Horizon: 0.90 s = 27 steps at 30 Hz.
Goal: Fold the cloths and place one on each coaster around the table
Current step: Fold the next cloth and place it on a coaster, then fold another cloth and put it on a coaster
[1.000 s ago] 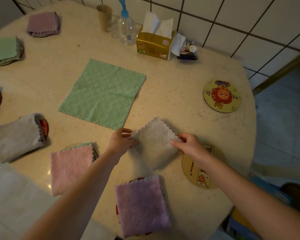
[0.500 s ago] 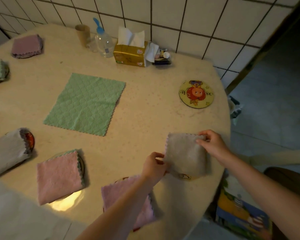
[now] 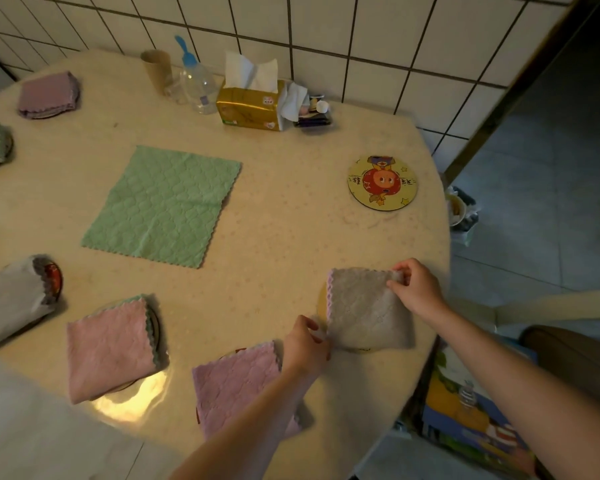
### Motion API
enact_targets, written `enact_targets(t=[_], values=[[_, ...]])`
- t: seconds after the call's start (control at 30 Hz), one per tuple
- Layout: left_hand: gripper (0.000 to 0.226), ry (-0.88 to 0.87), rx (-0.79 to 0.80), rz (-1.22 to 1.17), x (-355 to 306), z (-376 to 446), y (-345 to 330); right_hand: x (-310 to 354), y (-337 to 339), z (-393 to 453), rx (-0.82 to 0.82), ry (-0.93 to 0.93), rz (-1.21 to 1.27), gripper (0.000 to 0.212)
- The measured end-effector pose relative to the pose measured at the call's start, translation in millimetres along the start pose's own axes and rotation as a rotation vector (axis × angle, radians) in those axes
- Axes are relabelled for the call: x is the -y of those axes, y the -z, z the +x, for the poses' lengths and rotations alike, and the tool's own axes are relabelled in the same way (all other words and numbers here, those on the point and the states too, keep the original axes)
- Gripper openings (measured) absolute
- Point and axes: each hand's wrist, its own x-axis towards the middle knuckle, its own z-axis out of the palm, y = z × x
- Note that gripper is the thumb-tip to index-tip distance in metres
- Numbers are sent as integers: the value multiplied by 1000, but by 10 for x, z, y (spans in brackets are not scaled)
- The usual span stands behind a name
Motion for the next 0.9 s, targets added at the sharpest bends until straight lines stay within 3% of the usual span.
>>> enact_targets(t=[0.23, 0.53, 0.67, 0.8, 0.9], values=[[19, -11, 36, 58, -26, 44, 82, 3, -47, -52, -47, -14, -83, 33], [17, -56, 132, 35, -111, 221, 468, -66, -96, -71, 1, -373, 0, 36], [17, -111, 173, 29, -159, 337, 769, -141, -131, -163, -40, -445, -50, 24], [16, -265, 157, 123, -242, 572, 1340, 215, -125, -260, -227, -252, -328, 37], [17, -393, 86, 267, -251, 876, 1929, 746, -292, -278, -258, -60, -362, 34]])
